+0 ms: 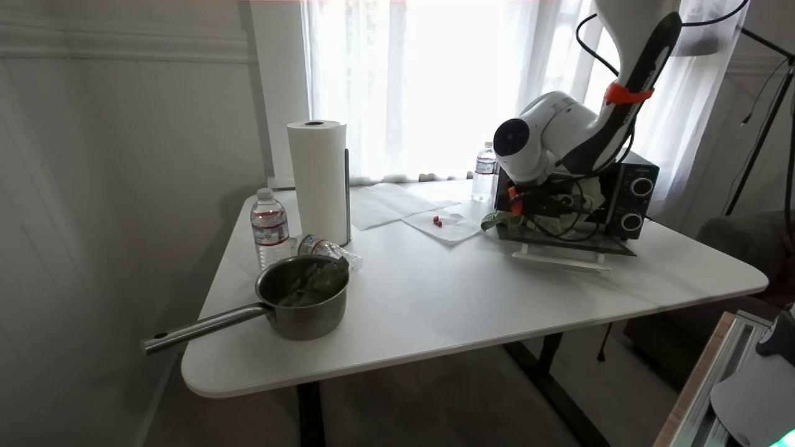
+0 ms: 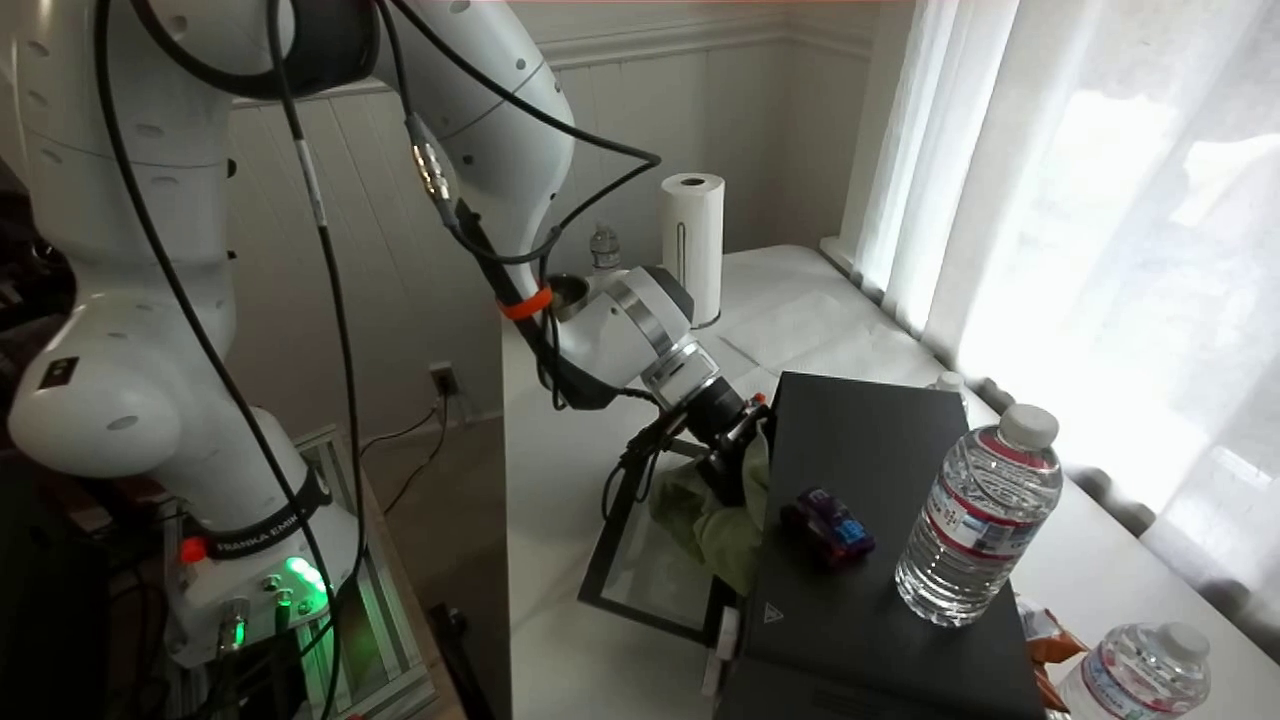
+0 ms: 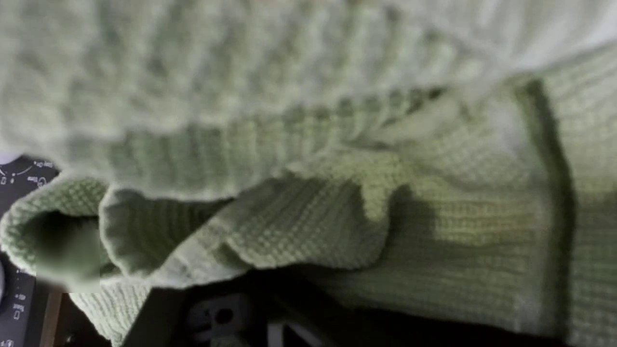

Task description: Remove the towel from the microwave top and place it inside the microwave

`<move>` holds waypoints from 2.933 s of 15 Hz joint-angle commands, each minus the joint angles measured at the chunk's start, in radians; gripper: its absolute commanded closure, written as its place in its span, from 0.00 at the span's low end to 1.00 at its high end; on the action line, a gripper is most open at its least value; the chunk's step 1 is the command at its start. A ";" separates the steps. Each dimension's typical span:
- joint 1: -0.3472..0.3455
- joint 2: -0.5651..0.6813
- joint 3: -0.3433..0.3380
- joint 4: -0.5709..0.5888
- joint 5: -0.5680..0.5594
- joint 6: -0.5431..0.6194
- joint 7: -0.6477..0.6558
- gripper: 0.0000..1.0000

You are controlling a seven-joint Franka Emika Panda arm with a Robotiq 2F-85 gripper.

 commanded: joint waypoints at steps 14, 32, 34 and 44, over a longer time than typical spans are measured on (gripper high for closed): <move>-0.038 -0.213 -0.005 -0.121 -0.011 0.328 -0.048 0.00; -0.001 -0.332 -0.058 -0.226 0.567 0.129 -0.721 0.00; 0.003 -0.348 -0.060 -0.228 0.602 0.127 -0.762 0.00; 0.065 -0.511 -0.034 -0.365 0.962 0.259 -1.189 0.00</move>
